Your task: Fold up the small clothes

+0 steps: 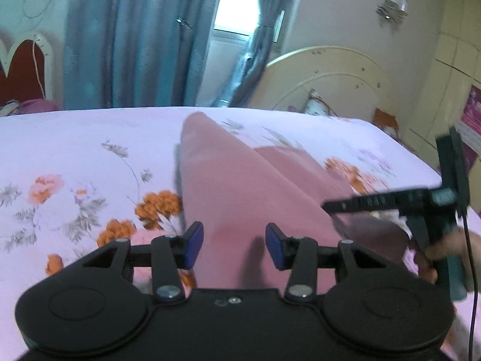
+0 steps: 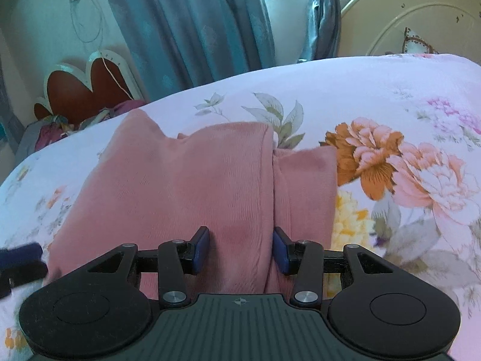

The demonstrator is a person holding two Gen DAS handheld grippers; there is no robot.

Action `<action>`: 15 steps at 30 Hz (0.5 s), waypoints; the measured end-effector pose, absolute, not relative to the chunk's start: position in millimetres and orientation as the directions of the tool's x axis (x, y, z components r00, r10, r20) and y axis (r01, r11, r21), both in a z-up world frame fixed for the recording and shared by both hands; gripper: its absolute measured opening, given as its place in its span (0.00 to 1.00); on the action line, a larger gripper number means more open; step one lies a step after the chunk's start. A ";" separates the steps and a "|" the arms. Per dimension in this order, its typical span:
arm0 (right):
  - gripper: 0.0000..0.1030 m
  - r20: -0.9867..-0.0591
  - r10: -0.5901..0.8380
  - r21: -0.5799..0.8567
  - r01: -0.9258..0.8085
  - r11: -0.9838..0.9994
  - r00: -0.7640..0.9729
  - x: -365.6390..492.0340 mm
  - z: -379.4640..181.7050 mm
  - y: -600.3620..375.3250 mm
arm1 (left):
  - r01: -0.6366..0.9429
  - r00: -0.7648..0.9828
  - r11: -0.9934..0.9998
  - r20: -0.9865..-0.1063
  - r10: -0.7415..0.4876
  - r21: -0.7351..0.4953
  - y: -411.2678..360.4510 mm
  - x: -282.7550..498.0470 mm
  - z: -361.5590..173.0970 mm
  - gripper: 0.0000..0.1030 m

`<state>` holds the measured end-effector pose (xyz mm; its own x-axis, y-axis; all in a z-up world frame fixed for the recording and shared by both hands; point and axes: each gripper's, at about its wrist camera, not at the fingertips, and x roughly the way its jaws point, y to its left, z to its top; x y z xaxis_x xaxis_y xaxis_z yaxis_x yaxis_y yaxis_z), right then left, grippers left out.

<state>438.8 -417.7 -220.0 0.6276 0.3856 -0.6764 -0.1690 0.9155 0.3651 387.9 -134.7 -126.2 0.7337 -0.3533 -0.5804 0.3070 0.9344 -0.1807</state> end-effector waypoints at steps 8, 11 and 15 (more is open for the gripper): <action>0.12 -0.669 0.400 0.403 -0.147 0.903 0.626 436.3 -215.5 -419.2 | 0.275 0.724 0.933 -0.588 -0.360 -0.233 -137.8 430.3 -131.2 0.47; 0.11 -0.626 0.353 0.377 -0.127 0.917 0.695 422.8 -198.9 -424.8 | 0.286 0.725 0.929 -0.582 -0.369 -0.234 -142.8 439.8 -131.7 0.47; 0.11 -0.622 0.308 0.350 -0.097 0.932 0.720 404.3 -193.3 -437.7 | 0.311 0.716 0.919 -0.576 -0.395 -0.244 -151.5 441.6 -134.3 0.49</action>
<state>404.3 -437.7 -193.3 0.7197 0.3082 -0.6221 -0.0968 0.9318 0.3497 441.6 -151.5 -134.3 0.7161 -0.3947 -0.5757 0.3105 0.9188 -0.2436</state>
